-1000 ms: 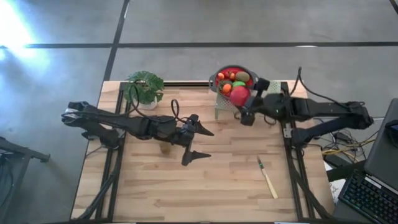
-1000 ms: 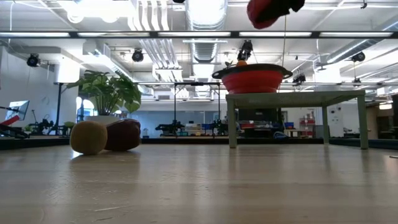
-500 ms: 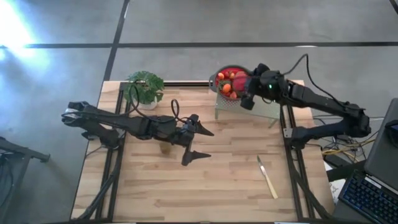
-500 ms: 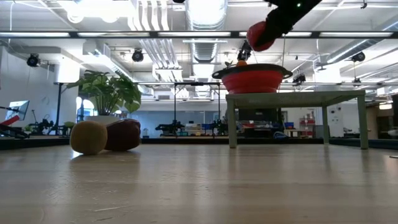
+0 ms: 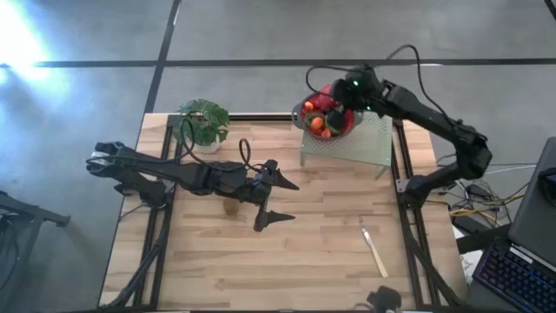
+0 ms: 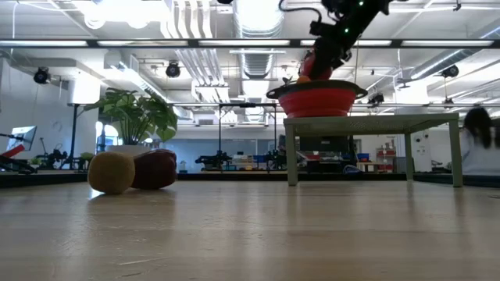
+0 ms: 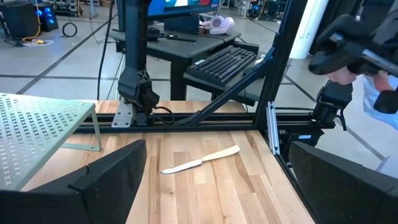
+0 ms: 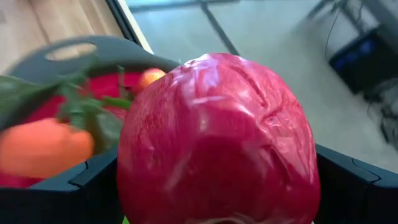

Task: Pick & Place Fruit
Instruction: Put the red apple into the strainer bowl on the shelf

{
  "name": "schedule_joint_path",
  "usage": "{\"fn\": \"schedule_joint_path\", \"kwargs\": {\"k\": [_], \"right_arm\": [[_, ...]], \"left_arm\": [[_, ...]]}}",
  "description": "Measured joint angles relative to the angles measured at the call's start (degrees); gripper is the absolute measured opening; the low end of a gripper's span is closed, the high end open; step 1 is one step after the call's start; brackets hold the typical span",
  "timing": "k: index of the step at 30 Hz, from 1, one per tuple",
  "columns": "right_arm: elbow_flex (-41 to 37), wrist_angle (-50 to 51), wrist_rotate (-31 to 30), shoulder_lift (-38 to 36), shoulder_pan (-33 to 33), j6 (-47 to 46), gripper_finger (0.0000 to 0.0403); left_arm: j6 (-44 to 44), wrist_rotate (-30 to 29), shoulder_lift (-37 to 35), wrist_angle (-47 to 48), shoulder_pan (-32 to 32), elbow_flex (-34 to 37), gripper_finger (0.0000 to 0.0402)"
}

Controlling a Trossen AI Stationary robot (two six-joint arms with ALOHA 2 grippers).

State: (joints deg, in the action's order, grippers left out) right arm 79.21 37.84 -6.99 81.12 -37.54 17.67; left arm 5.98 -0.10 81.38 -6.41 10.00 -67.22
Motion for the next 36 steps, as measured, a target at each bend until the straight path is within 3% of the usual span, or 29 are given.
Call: {"fn": "schedule_joint_path", "kwargs": {"k": [11,22,29,36], "right_arm": [[6.5,3.8,0.2,8.0,-1.8,-0.8,0.0364],[5.4,3.7,0.0,8.4,-1.8,1.8,0.0364],[5.3,3.6,-0.1,8.3,-1.9,2.0,0.0394],[5.3,3.6,-0.5,8.3,-1.9,2.2,0.0399]], "left_arm": [[0.1,0.0,0.0,0.0,0.0,0.0,0.0399],[0.0,0.0,0.0,0.0,0.0,0.0,0.0399],[0.0,0.0,0.0,0.0,0.0,0.0,0.0399],[0.0,0.0,0.0,0.1,0.0,0.0,0.0399]]}}
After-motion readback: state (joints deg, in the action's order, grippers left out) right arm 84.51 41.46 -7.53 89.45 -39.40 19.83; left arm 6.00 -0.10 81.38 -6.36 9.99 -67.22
